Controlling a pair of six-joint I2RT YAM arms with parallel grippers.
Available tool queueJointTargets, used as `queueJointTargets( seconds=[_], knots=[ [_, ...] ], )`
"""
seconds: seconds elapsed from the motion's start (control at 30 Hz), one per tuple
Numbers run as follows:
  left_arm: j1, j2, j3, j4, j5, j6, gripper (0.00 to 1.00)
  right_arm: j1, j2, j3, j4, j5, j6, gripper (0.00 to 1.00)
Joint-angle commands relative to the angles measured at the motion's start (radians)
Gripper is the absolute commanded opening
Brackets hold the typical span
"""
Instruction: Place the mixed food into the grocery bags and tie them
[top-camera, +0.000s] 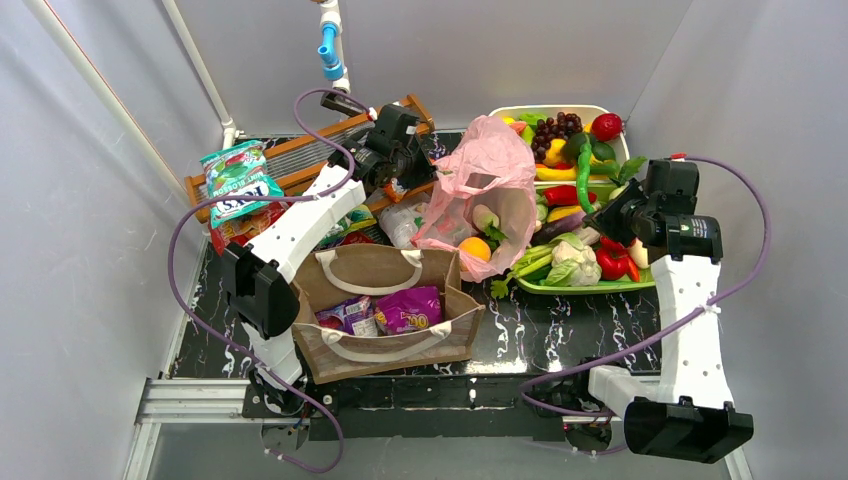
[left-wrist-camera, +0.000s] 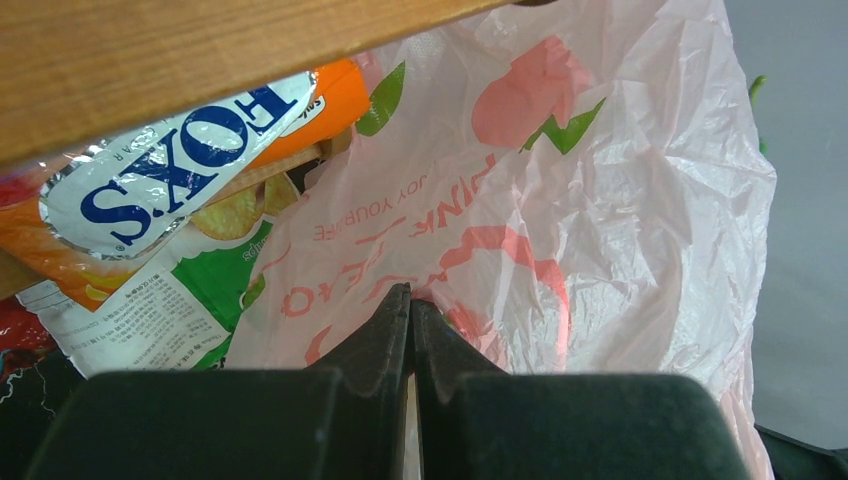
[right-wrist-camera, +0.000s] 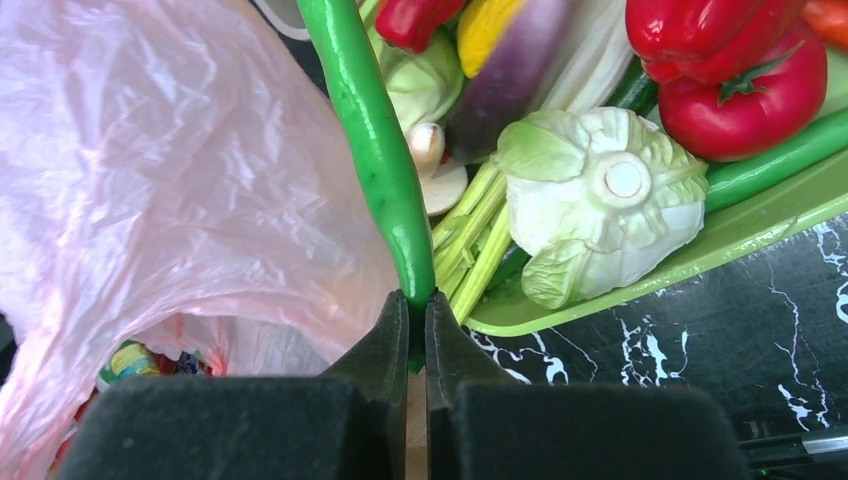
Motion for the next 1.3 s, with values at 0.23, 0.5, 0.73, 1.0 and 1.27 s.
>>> queueJointTargets(
  seconds=[0.23, 0.5, 0.73, 1.0, 1.27],
  knots=[
    [0.006, -0.028, 0.040, -0.043, -0.004, -0.005, 0.00, 0.033, -0.053, 0.124, -0.038, -0.058, -0.004, 0.01],
    [0.006, -0.046, 0.033, -0.049, 0.004, -0.020, 0.00, 0.157, -0.179, 0.148, 0.083, -0.265, -0.027, 0.01],
    [0.006, -0.021, 0.072, -0.047, 0.013, -0.035, 0.00, 0.230, -0.300, 0.119, 0.117, -0.334, -0.028, 0.01],
    [0.006, 0.035, 0.178, -0.057, 0.011, -0.024, 0.00, 0.268, -0.407, 0.046, 0.098, -0.407, 0.005, 0.01],
    [0.012, 0.127, 0.309, -0.058, 0.025, -0.041, 0.00, 0.275, -0.529, -0.078, -0.054, -0.429, -0.048, 0.01]
  ],
)
